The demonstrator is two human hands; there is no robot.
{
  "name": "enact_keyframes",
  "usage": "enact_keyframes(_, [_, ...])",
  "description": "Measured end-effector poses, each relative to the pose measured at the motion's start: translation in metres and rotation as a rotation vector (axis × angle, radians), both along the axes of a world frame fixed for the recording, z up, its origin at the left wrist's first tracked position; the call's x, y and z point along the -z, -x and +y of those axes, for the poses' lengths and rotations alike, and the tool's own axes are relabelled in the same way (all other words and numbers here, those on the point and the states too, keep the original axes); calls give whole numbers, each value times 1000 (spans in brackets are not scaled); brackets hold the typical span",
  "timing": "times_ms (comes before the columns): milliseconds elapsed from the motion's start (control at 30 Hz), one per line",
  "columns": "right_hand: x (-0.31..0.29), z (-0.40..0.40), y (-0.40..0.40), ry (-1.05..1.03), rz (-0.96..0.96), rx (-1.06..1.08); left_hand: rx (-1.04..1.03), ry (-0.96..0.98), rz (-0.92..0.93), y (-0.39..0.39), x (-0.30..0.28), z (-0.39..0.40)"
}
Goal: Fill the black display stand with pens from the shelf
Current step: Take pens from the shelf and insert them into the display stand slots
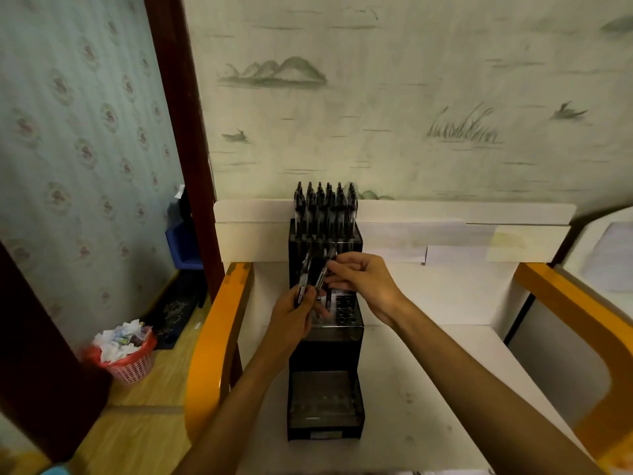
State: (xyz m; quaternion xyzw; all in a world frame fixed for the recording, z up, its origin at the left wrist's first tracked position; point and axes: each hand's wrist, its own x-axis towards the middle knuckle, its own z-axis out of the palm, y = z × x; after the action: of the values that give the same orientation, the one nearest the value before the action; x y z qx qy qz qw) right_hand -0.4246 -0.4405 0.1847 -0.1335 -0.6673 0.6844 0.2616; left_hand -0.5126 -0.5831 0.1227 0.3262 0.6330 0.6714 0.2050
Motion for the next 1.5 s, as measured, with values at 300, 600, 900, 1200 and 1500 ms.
enact_keyframes(300, [-4,25,-6,-399,-28,403,-110,56,62,5,4,-10])
enact_keyframes(600, [12,19,0,-698,-63,513,-134,-44,85,6,2,-17])
enact_keyframes(900, [20,17,9,-832,-155,521,-178,-38,124,9,2,-18])
enact_keyframes(1200, [34,15,12,-942,-313,466,-176,-22,107,9,5,-8])
enact_keyframes(1500, [39,18,7,-893,-400,410,-152,32,118,11,9,-1])
